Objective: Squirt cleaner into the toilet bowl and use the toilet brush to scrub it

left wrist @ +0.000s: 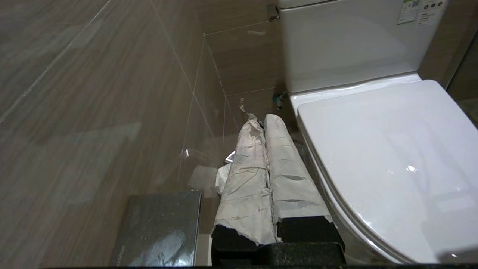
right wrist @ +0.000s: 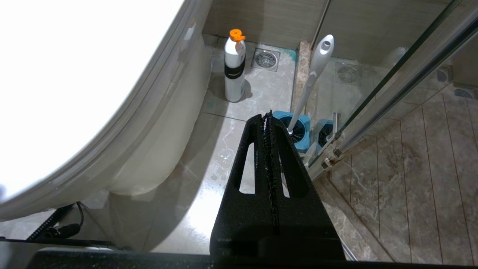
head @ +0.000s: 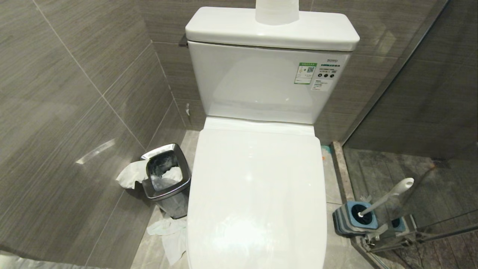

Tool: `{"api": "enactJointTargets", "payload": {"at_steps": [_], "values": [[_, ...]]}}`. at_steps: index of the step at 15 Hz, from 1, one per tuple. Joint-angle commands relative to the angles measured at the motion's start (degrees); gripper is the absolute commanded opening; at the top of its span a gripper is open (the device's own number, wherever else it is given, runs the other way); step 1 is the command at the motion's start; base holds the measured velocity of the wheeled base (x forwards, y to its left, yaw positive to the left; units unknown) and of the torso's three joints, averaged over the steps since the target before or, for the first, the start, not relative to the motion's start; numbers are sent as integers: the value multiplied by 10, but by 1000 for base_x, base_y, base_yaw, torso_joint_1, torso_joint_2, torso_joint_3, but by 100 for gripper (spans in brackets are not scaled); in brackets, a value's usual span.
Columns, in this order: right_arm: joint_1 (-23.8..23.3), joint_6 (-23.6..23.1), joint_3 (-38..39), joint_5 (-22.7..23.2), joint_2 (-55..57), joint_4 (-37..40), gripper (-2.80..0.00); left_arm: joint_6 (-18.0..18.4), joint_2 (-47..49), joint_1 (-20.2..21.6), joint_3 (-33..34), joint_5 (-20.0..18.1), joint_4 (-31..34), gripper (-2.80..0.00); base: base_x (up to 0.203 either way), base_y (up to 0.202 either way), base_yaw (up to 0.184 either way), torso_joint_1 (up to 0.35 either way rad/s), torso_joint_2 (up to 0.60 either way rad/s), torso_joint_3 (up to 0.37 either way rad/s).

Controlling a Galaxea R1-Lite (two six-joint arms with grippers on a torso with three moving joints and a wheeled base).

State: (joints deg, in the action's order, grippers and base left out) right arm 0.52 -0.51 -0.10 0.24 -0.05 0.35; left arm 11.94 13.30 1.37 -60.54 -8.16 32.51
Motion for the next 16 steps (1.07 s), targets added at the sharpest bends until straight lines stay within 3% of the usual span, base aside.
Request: {"api": "enactJointTargets", "payload": {"at_steps": [1, 5, 9, 16], "values": [[1, 0, 0, 0, 0, 0, -280, 4, -55, -12, 57, 16, -8, -280, 0, 0, 0, 0, 0, 0], [1, 0, 0, 0, 0, 0, -280, 1, -124, -16, 150, 32, -25, -280, 0, 0, 0, 0, 0, 0], [0, 0, 0, 0, 0, 0, -280, -11, -131, -15, 283, 62, -170, -280, 0, 0, 0, 0, 0, 0], [0, 0, 0, 0, 0, 0, -280, -6, -131, -15, 433, 74, -345, -280, 0, 0, 0, 0, 0, 0]]}}
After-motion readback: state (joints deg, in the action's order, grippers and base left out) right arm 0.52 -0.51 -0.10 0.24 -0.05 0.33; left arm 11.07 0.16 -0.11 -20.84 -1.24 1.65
